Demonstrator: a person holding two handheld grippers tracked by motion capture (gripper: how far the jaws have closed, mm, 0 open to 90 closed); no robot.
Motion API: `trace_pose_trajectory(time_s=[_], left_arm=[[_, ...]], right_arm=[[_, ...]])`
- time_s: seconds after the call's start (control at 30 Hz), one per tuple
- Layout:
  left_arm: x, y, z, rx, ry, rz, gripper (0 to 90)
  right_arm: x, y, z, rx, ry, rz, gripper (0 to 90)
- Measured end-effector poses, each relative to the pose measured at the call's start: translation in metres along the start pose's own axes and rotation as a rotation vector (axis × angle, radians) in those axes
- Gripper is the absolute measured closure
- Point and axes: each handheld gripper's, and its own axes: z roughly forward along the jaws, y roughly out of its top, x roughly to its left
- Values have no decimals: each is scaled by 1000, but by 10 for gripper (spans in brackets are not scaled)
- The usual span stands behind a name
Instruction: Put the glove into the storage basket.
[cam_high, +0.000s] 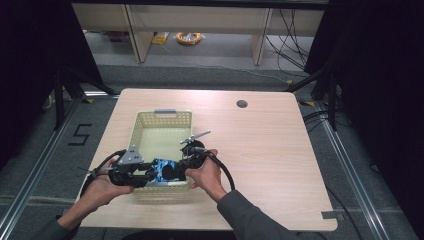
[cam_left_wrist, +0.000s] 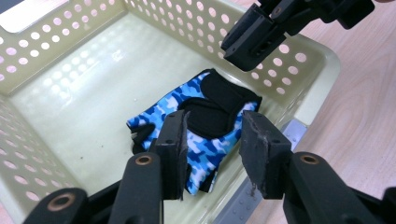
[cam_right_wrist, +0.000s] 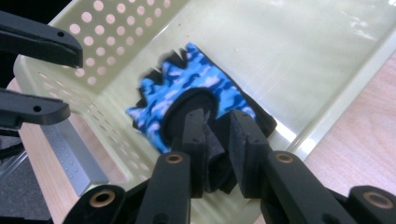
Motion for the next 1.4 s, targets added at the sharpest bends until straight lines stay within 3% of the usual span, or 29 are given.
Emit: trace_pose_trajectory(time_s=[0.03,0.1,0.13,0.17,0.2,0.23,0.27,0.3,0.37,0.43,0.47,0.67,0.9,1.2,1.23,1.27,1.4], left_arm=[[0,0,0,-1,2,1,597],[-1,1,-2,-6,3,2,594],[-1,2,-2,-10,5,2,589],[-1,2,-2,-7,-3,-6,582],[-2,2,-3,-10,1,-9,574],[-2,3,-3,-16,-3,-17,562],[-2,3,-4,-14,-7,-18,548],[-3,3,-4,-16,-7,-22,536],[-3,4,-5,-19,-4,-36,499],[-4,4,-5,-15,-2,-50,447],[-4,5,-4,-17,-4,-40,435],[-7,7,-3,-39,-15,-96,378],[-12,9,-7,-54,-24,-97,352],[-32,11,-9,-96,-62,-109,332],[-34,11,-9,-96,-69,-106,330],[-36,11,-8,-98,-75,-96,327],[-46,12,-6,-112,-97,-114,315]], right_arm=[[-1,1,1,-25,-13,-50,761],[0,3,-2,-38,-29,-62,755],[1,4,-5,-31,-30,-37,750],[0,6,-4,-54,-14,-71,746],[1,6,-7,-52,-15,-44,742],[0,7,-9,-70,-9,-72,740],[0,8,-10,-72,-5,-68,733],[2,8,-13,-60,-10,-32,731],[-1,9,-15,-92,8,-63,715],[-2,8,-18,-109,15,-63,711],[-3,8,-19,-113,14,-74,706],[-8,3,-27,-146,24,-70,672],[-14,-3,-45,-182,46,-79,642],[-26,-17,-61,-225,53,-58,626],[-25,-20,-64,-227,66,-35,622],[-28,-20,-65,-237,60,-59,616],[-32,-27,-75,-257,70,-48,604]])
